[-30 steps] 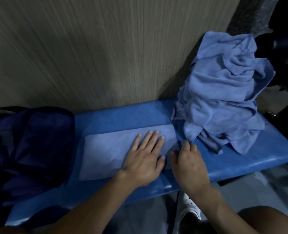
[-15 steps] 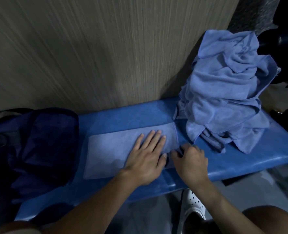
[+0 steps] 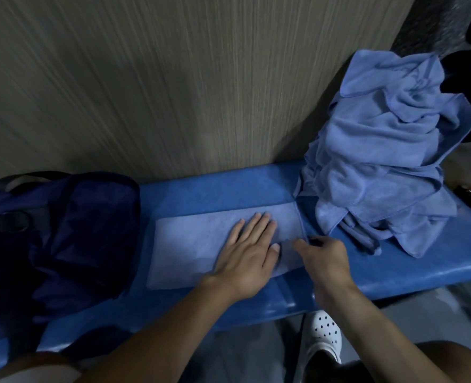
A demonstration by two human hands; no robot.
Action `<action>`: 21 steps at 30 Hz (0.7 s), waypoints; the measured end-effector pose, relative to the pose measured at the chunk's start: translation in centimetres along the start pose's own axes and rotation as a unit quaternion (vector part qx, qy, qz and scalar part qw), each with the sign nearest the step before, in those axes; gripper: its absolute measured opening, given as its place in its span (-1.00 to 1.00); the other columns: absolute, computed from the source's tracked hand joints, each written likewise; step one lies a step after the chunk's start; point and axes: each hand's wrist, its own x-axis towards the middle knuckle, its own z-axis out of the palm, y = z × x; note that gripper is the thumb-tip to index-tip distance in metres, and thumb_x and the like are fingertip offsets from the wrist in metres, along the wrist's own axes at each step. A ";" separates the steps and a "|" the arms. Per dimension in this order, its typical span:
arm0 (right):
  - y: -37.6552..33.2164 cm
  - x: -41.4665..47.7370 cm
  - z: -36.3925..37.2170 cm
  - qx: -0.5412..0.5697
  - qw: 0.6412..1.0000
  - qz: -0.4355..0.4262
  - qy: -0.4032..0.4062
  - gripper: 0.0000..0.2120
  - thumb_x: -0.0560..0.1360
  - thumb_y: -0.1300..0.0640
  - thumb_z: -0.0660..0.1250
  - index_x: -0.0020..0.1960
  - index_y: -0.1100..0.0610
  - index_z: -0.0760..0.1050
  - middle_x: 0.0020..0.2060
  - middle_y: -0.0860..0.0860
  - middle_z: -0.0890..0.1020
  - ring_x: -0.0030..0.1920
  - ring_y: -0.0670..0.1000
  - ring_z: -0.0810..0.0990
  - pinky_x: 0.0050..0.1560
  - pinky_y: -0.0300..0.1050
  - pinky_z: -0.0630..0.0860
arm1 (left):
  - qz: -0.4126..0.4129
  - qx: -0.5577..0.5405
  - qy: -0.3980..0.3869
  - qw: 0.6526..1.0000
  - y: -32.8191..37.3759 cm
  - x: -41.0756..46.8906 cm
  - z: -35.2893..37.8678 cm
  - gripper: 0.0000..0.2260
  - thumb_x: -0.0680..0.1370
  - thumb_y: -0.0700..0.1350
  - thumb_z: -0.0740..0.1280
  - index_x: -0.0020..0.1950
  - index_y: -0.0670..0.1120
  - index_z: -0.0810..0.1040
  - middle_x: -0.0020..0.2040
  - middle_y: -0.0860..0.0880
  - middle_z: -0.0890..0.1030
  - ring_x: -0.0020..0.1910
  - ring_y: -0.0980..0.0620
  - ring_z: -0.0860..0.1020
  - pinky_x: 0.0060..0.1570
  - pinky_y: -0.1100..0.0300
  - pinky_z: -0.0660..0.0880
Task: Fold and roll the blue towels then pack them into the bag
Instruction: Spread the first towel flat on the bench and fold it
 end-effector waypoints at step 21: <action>1.5 -2.8 1.9 -0.349 0.816 -0.446 -0.114 -0.52 0.33 -0.02 0.31 0.23 0.08 0.48 -0.02 0.01 0.45 -0.04 0.11 0.47 -0.07 0.03 0.50 | -0.327 -0.458 0.114 0.819 -1.0 2.8 -4.5 -0.83 0.55 -0.23 0.35 -0.15 -0.34 0.58 -0.30 -0.13 0.57 -0.31 -0.01 0.53 -0.28 0.13 0.46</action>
